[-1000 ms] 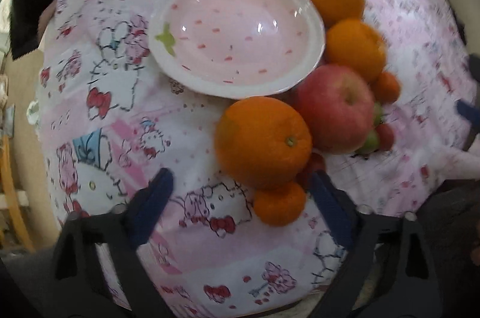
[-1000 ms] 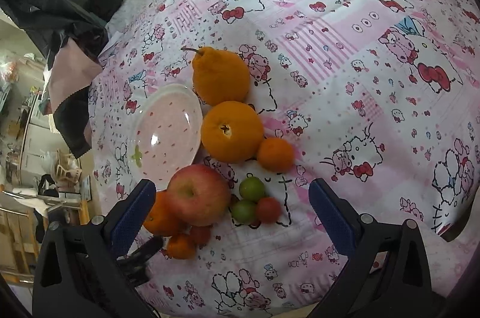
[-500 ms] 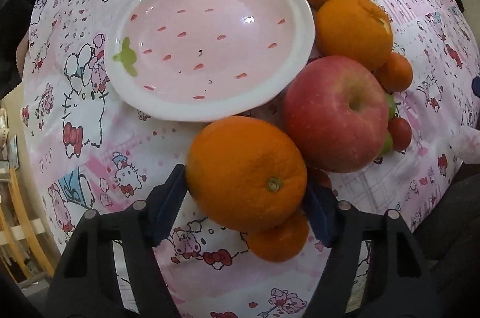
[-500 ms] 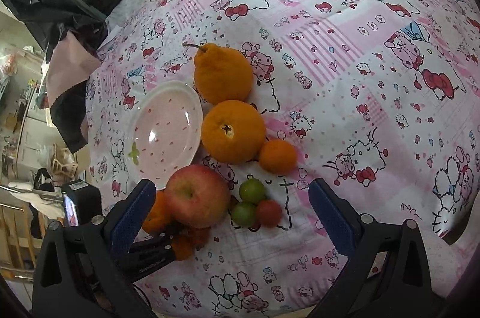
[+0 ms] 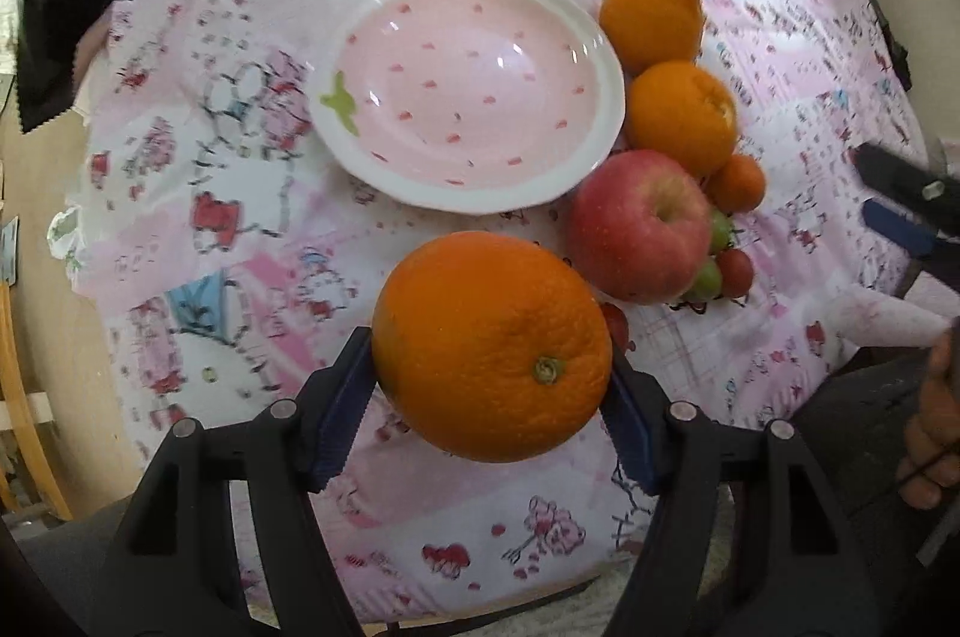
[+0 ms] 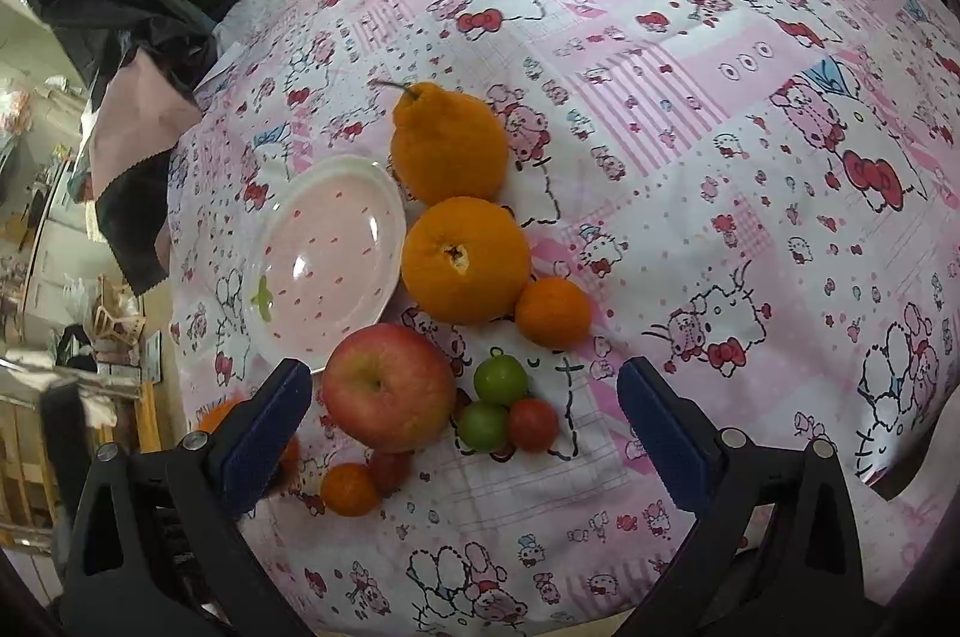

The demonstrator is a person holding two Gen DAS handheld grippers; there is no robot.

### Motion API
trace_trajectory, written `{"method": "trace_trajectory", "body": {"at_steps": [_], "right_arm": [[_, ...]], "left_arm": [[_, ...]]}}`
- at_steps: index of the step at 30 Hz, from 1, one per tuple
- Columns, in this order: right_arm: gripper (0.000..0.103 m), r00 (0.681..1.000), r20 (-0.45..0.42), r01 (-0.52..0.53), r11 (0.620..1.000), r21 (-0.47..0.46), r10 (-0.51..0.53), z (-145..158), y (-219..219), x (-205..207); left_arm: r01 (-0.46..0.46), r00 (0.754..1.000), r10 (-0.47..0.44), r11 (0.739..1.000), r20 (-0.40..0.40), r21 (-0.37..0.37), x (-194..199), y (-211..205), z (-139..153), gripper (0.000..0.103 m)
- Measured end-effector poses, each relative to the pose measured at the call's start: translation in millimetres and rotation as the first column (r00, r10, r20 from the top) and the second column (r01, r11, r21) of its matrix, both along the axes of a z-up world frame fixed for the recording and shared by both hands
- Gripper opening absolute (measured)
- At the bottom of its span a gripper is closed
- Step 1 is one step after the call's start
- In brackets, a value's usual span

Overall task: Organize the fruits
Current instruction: 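Lift the navel orange with the left gripper while the right gripper grasps the red apple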

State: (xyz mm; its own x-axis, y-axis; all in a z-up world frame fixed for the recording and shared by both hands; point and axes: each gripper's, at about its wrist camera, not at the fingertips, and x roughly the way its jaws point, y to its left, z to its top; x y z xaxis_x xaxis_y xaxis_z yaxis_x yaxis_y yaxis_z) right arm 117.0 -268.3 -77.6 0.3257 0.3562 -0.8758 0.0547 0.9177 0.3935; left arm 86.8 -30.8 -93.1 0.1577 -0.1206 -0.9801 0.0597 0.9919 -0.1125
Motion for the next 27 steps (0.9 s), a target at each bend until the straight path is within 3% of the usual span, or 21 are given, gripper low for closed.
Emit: {"method": "trace_trajectory", "body": {"at_steps": [7,16,22,27], "right_arm": [[0.103,0.983,-0.025,-0.185,0.982,-0.044,0.185,-9,46,-3],[0.098,0.929,-0.04,-0.369,0.914,-0.166,0.368,-37,113,11],[0.099,0.909,-0.115,-0.416,0.881,-0.226,0.4,-64,134,17],[0.099,0.915,-0.14,-0.402,0.886,-0.231,0.378,-74,136,26]], "left_arm": [[-0.024,0.998,0.024,1.0,0.059,0.001,-5,35,33,0.067],[-0.087,0.991,0.086,0.996,0.098,0.006,-3,57,23,0.067],[-0.096,0.992,0.097,0.995,0.086,-0.01,-2,55,15,0.067],[-0.091,0.991,0.092,0.996,0.1,-0.016,4,49,16,0.067]]}}
